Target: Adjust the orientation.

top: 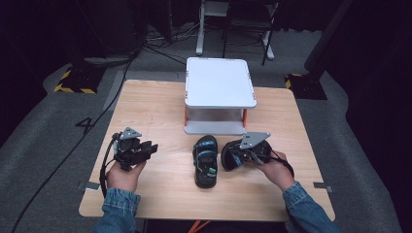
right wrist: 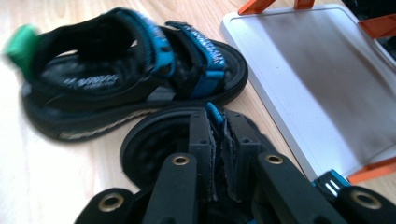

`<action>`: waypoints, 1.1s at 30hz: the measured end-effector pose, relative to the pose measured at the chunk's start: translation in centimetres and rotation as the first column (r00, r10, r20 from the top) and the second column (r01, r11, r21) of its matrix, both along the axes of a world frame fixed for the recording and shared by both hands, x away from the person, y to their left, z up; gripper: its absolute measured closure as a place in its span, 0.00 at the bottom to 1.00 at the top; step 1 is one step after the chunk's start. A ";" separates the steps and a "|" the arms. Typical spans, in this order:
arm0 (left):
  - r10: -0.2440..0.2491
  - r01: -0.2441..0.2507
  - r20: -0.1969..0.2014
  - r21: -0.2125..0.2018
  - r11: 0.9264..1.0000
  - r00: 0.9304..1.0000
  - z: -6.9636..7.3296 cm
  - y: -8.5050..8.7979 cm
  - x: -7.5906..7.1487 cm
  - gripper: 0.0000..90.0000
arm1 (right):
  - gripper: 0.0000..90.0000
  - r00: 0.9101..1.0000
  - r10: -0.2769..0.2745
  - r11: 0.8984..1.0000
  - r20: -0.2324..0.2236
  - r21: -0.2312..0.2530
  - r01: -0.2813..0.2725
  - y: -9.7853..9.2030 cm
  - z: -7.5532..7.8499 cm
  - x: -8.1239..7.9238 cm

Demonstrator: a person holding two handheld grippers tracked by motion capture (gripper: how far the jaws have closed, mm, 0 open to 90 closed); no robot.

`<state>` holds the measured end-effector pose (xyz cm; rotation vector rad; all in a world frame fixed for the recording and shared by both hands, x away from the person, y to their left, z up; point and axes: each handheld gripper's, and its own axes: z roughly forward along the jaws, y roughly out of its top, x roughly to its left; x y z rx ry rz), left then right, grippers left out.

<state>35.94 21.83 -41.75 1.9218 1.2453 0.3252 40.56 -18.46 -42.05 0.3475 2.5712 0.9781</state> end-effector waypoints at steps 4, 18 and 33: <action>0.021 -0.021 -0.002 -0.012 1.000 1.000 -0.1 0.5 -0.4 0.74 | 0.91 0.999 -0.027 1.000 -0.032 -0.005 0.027 1.2 -0.6 1.5; 0.024 -0.024 -0.009 -0.018 1.000 1.000 -0.3 0.9 -0.4 0.72 | 0.57 0.991 -0.117 0.982 -0.072 0.144 0.126 0.1 0.6 2.6; 0.008 -0.008 -0.016 -0.012 1.000 1.000 -0.5 0.4 0.0 0.70 | 0.55 0.920 -0.357 0.901 -0.161 0.202 0.385 -7.6 0.4 5.2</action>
